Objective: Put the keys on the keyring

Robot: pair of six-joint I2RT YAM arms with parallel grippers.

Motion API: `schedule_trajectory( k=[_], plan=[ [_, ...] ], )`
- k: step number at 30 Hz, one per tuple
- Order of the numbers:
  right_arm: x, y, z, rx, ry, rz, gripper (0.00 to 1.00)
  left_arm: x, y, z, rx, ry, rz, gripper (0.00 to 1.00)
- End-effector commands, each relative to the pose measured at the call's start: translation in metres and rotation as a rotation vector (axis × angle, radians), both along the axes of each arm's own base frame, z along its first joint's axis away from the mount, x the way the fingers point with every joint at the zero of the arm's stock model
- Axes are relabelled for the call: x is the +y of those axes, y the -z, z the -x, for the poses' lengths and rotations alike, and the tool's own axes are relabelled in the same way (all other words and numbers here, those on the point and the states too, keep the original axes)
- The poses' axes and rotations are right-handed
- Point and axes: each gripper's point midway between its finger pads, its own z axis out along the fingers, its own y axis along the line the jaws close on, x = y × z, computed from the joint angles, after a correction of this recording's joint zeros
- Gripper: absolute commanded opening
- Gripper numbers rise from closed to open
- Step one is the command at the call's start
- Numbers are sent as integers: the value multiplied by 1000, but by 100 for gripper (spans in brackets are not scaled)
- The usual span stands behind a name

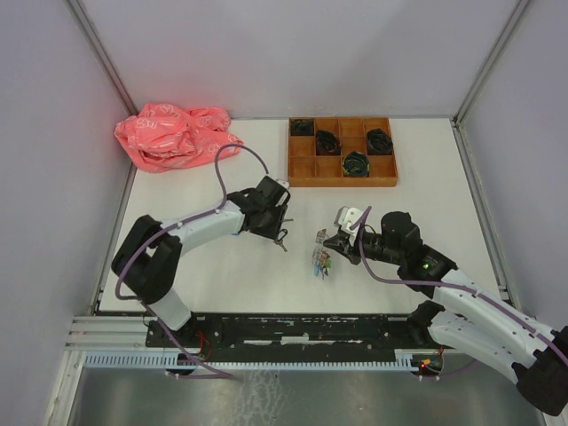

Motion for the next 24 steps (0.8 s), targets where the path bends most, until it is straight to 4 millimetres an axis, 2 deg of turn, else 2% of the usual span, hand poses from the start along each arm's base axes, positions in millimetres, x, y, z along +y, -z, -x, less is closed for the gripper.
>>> schedule_trajectory(
  k=[1,8,13,18,24],
  plan=[
    [8,-37,-6,-84,-17,-68,1,-11,-32,-12,-170,-82,177,48],
    [8,-39,-4,-91,-29,-74,1,-13,-20,-2,-241,0,289,47],
    [7,-40,-2,-102,-32,-79,1,-7,-6,-7,-277,50,265,45],
    [4,-42,-2,-120,-24,-81,1,-9,-3,-11,-304,93,254,40],
    [5,-40,-3,-119,-24,-73,1,-10,6,-6,-291,152,242,35]
  ],
)
